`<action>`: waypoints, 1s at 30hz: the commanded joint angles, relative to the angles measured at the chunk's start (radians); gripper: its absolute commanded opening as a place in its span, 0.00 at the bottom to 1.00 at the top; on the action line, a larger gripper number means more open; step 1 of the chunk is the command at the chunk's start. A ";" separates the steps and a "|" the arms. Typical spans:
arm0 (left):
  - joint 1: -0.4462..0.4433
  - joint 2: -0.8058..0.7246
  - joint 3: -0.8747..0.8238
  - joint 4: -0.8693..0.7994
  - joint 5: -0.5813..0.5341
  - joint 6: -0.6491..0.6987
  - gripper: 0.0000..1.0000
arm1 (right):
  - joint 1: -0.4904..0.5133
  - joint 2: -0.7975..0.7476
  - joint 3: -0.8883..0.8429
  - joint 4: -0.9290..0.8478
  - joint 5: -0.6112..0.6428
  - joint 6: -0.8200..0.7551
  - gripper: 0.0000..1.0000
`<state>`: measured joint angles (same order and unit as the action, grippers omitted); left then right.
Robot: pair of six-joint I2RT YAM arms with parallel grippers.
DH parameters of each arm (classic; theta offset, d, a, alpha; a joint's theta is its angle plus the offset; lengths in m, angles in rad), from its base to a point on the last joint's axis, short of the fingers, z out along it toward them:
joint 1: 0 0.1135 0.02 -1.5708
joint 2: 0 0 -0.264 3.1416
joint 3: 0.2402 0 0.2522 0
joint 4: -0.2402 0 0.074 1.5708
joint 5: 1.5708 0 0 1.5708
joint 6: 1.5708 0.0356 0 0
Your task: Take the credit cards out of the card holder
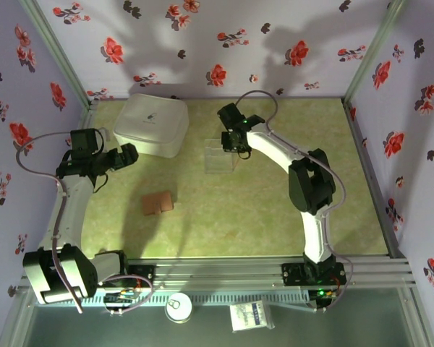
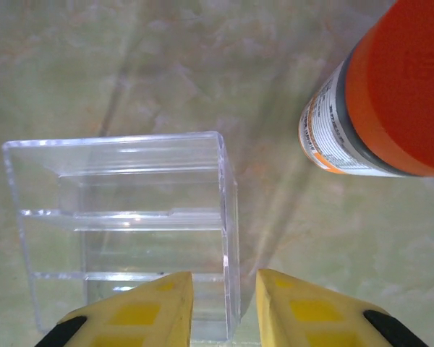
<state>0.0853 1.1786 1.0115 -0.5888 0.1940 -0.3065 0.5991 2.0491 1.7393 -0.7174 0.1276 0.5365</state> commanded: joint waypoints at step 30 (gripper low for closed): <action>-0.282 0.317 -0.195 0.159 0.064 -0.174 0.99 | 0.011 -0.295 -0.386 0.148 -0.065 0.048 0.42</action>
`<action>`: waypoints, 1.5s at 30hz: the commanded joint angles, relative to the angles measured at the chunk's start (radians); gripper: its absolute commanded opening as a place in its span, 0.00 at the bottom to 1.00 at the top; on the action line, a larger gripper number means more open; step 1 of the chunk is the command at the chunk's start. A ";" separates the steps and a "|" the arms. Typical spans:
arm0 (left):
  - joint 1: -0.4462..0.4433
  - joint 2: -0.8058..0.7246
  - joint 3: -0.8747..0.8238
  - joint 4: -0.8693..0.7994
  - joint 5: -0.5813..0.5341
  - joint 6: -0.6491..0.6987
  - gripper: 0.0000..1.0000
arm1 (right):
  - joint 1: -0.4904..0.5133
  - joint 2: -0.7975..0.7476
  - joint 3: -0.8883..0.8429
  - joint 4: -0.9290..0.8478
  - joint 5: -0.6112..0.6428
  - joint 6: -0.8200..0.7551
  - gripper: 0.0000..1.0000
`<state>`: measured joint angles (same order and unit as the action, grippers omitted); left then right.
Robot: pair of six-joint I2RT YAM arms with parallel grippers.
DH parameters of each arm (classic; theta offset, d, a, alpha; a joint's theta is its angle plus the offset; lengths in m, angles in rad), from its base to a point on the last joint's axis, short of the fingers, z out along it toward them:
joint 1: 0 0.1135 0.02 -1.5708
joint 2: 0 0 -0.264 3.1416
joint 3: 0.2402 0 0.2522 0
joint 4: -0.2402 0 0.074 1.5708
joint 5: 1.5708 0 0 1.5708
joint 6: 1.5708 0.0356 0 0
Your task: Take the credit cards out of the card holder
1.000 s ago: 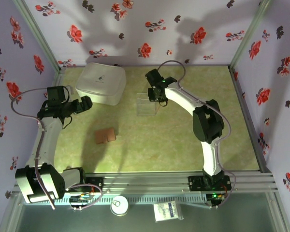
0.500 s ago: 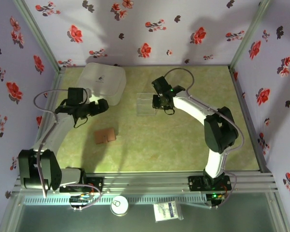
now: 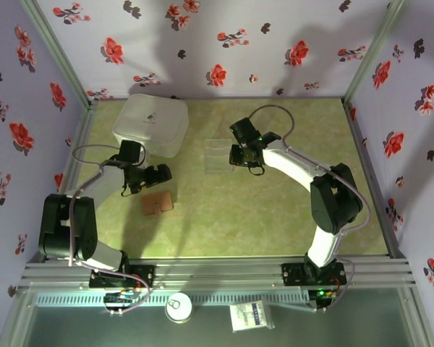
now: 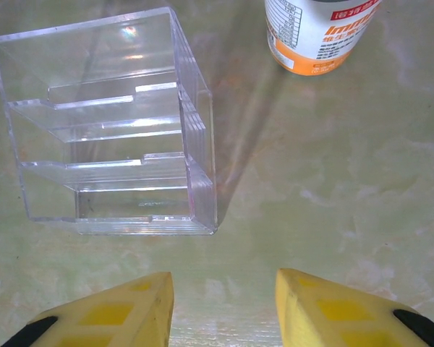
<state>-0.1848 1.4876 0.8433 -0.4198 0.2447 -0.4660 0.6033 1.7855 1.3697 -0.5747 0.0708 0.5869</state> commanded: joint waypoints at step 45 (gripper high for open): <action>-0.361 0.124 0.115 -0.385 -0.290 -0.201 0.97 | 0.007 -0.070 -0.098 0.008 0.012 -0.020 0.51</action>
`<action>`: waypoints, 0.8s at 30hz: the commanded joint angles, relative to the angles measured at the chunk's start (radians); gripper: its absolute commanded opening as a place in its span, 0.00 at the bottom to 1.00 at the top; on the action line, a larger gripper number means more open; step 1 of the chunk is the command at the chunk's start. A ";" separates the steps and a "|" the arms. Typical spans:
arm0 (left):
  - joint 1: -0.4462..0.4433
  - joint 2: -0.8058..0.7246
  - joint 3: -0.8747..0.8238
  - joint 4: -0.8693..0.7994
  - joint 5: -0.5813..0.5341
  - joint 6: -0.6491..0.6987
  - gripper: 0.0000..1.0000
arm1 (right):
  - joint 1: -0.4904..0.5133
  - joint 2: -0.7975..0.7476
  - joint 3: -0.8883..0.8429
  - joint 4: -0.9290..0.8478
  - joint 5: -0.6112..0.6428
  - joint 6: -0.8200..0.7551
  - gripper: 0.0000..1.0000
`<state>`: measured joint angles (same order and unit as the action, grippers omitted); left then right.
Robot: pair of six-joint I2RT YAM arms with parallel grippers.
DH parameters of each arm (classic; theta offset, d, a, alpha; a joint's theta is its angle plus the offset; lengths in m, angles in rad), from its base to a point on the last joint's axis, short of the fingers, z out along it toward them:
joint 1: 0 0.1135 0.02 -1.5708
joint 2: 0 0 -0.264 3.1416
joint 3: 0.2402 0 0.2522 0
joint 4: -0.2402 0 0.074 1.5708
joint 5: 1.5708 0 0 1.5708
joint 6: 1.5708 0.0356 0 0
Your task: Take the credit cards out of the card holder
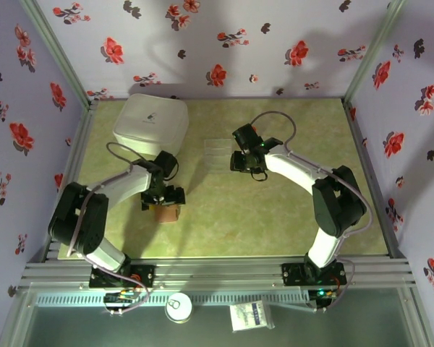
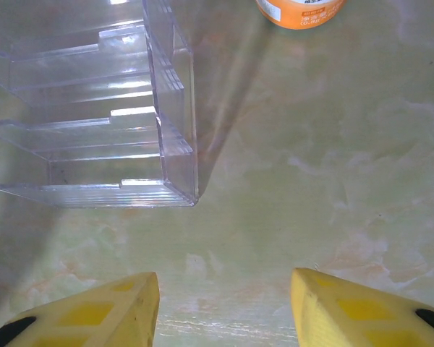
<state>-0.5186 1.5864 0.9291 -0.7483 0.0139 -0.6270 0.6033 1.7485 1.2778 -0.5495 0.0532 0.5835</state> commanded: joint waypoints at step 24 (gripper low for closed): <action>-0.103 0.053 0.124 -0.093 -0.061 -0.097 0.79 | 0.003 -0.069 -0.038 -0.015 0.055 -0.033 0.52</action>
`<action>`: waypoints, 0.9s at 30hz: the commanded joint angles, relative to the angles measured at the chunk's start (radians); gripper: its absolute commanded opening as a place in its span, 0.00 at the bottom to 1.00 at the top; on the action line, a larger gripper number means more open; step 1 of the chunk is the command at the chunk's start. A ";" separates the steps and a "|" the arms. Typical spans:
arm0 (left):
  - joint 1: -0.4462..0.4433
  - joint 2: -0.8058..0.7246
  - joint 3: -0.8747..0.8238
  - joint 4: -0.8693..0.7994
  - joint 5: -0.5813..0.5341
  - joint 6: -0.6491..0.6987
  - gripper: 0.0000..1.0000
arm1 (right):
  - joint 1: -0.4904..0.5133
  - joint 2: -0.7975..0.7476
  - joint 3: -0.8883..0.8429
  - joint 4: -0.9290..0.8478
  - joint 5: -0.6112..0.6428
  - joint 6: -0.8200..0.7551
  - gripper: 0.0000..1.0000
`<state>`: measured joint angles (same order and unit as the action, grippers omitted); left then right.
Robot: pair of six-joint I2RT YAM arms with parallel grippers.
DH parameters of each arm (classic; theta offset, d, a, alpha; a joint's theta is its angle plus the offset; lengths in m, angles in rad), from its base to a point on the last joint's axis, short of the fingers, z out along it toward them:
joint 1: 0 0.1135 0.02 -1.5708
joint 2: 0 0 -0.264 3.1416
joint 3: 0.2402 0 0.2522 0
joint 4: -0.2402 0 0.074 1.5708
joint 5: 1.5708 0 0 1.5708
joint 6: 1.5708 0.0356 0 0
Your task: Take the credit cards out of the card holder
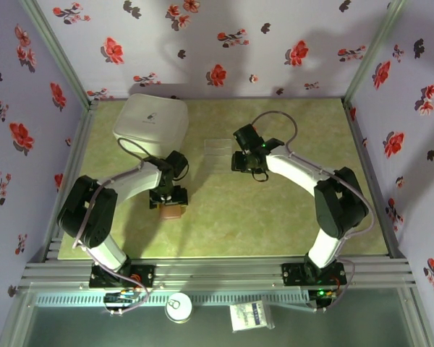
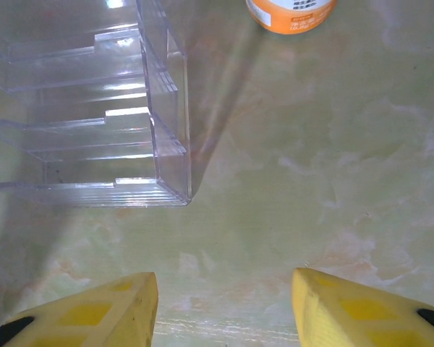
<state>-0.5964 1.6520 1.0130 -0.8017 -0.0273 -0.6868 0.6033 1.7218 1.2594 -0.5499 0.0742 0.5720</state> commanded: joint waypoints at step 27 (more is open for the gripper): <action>-0.371 0.288 0.326 0.007 -0.020 -0.294 0.78 | -0.088 -0.357 -0.316 -0.019 -0.007 -0.077 0.53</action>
<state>-0.9565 1.9125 1.3163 -0.7788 -0.0269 -0.9287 0.5259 1.3994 0.9642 -0.5514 0.0746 0.5167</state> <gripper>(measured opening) 0.786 0.530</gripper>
